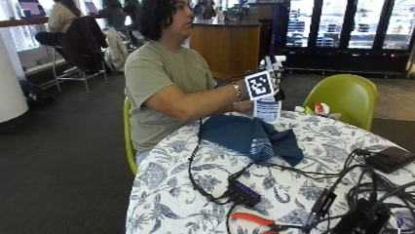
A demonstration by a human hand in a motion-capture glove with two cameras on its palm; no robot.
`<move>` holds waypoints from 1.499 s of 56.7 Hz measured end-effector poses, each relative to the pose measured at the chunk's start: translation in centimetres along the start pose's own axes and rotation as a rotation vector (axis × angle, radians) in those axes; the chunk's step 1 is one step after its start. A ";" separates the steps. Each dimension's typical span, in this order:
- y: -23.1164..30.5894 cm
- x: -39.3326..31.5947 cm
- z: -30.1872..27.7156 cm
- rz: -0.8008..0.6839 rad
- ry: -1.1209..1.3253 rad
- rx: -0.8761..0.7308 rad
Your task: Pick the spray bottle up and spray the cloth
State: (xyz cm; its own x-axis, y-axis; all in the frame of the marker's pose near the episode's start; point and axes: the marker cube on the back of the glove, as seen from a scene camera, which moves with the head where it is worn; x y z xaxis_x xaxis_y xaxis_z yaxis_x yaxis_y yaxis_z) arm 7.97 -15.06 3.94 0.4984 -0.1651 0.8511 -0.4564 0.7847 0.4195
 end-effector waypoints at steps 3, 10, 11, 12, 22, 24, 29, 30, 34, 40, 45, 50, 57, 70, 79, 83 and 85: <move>0.5 1.9 1.3 0.006 0.030 -0.060; -2.8 2.0 3.2 -0.017 0.026 0.136; -3.0 2.1 3.5 -0.017 0.032 0.138; -3.2 2.2 3.8 -0.017 0.039 0.132; -6.7 2.8 4.7 -0.028 0.062 0.169; -7.5 3.0 4.6 -0.030 0.060 0.190; -8.9 3.7 4.9 -0.030 0.079 0.196; -9.0 3.9 5.1 -0.031 0.086 0.188; -10.0 4.4 5.2 -0.031 0.095 0.189; -10.6 4.8 5.2 -0.028 0.089 0.185; -10.1 5.2 5.0 -0.003 0.099 0.145; -7.2 5.5 4.2 0.053 0.090 -0.051; -5.0 7.5 3.1 0.076 0.312 -0.106; 2.1 6.7 -2.3 0.046 0.721 -0.319; 7.7 4.1 -6.5 0.005 0.969 -0.405; 10.0 2.8 -7.9 -0.023 1.019 -0.436; 10.9 2.2 -8.3 -0.028 1.035 -0.445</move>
State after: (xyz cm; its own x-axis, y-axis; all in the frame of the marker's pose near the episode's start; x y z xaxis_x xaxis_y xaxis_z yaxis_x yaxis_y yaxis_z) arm 10.18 -1.91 7.75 0.9703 0.2267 0.0847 -0.2351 0.9660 0.1078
